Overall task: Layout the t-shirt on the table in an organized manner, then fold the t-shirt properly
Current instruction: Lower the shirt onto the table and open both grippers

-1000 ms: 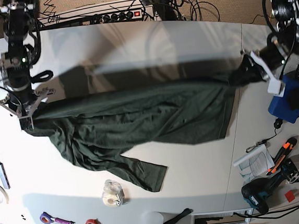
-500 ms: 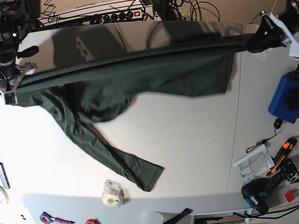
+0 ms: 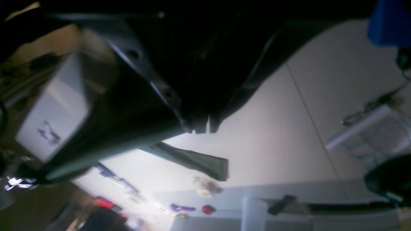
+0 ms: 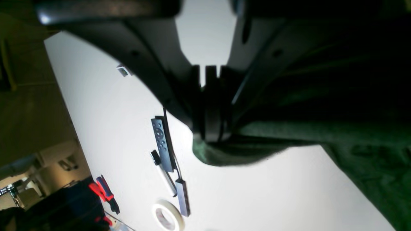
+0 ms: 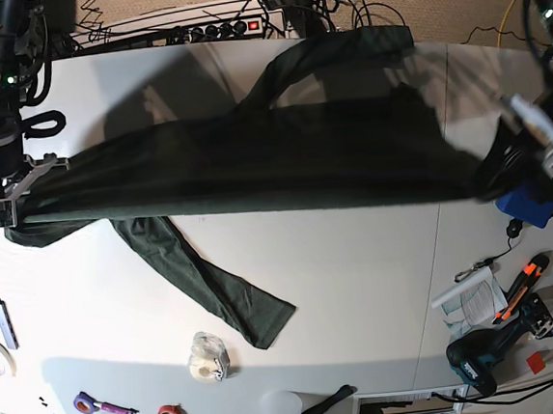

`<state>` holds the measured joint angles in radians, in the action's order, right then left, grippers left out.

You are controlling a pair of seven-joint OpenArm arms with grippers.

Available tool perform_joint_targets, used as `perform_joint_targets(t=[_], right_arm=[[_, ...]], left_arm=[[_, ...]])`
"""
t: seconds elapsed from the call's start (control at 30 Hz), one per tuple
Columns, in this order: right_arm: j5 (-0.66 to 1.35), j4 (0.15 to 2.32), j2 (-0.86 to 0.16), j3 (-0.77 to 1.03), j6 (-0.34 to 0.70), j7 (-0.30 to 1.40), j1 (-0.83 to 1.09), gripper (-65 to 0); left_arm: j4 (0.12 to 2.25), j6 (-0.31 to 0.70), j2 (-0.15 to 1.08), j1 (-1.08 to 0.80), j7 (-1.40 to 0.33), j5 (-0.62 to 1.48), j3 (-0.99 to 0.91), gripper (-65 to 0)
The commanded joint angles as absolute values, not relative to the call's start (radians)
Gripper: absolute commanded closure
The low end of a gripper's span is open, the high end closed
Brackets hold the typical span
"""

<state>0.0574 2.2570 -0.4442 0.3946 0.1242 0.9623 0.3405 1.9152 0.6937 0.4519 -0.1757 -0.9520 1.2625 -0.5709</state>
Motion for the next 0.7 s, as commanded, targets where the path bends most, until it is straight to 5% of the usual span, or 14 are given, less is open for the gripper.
perform_joint_targets(t=[0.0, 0.3, 0.67], right_arm=[[0.045, 2.266, -0.457, 0.406, 0.11, 0.928, 0.332, 0.0], [0.045, 2.028, -0.458, 0.405, 0.11, 0.828, 0.235, 0.0], [0.057, 1.646, -0.458, 0.386, 0.18, 0.771, -0.063, 0.0]], left_arm=[[1.928, 0.698, 0.468, -0.152, -0.886, 1.23, -0.535, 0.0], [1.917, 0.487, 0.465, 0.018, -0.598, 0.66, -0.165, 0.0], [1.613, 0.354, 0.449, 0.211, -0.478, 0.463, 0.036, 0.0]])
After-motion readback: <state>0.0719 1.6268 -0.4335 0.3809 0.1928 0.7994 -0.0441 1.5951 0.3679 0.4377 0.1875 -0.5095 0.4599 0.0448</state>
